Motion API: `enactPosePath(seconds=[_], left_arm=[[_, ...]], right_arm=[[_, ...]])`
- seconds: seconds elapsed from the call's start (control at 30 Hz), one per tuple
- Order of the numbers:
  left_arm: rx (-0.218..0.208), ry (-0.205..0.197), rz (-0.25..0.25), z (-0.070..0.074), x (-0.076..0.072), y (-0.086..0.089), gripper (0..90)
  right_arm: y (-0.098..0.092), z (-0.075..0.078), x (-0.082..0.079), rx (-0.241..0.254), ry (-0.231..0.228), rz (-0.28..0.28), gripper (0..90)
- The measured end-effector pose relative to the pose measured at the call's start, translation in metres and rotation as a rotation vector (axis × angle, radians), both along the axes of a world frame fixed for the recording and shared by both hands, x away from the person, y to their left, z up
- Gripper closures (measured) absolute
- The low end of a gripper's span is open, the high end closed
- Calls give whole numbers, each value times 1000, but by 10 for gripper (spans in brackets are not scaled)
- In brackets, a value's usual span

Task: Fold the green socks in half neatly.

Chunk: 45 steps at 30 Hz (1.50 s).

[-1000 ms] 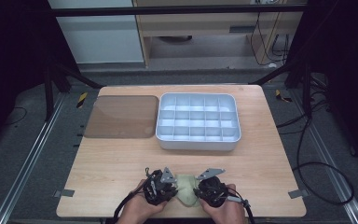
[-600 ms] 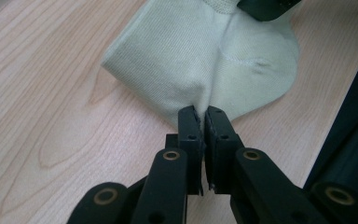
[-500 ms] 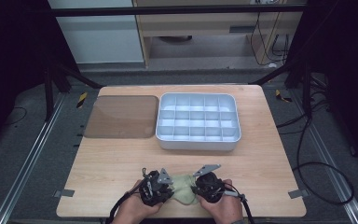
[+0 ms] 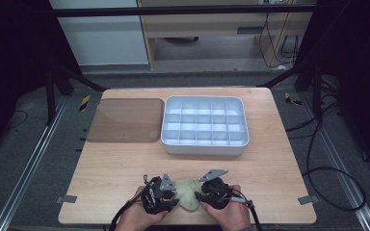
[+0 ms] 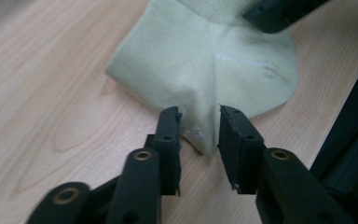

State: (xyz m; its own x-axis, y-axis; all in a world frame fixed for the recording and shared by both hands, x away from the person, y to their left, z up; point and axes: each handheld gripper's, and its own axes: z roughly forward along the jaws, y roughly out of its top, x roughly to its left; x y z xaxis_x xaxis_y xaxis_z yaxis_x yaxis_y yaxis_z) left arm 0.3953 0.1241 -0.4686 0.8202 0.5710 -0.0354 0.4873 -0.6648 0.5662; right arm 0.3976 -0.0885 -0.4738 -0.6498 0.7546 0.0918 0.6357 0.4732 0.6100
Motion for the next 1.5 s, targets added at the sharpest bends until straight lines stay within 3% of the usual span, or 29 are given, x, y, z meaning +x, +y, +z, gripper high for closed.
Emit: enactPosePath(seconds=[0.07,0.23,0.4,0.6,0.77,0.97,1.3,1.5], left_arm=[[-17,-27,21,6,1,3,594],[-41,-75,61,11,16,8,529],[-68,-27,83,5,31,8,459],[-33,13,88,-8,38,1,425],[-28,35,87,-13,42,1,415],[-38,58,61,-14,42,1,495],[-59,106,22,-13,42,-1,703],[-62,108,20,-13,42,-1,778]], right_arm=[[-1,3,-4,21,-5,-21,534],[-2,1,-8,33,-12,-44,471],[0,-8,-7,19,1,-47,515],[5,-8,-4,6,-3,-29,558],[9,-8,-2,-10,1,-24,559],[10,-9,-1,-13,4,-16,565],[10,-8,-3,-4,12,-15,567],[8,-8,-4,2,10,-16,524]])
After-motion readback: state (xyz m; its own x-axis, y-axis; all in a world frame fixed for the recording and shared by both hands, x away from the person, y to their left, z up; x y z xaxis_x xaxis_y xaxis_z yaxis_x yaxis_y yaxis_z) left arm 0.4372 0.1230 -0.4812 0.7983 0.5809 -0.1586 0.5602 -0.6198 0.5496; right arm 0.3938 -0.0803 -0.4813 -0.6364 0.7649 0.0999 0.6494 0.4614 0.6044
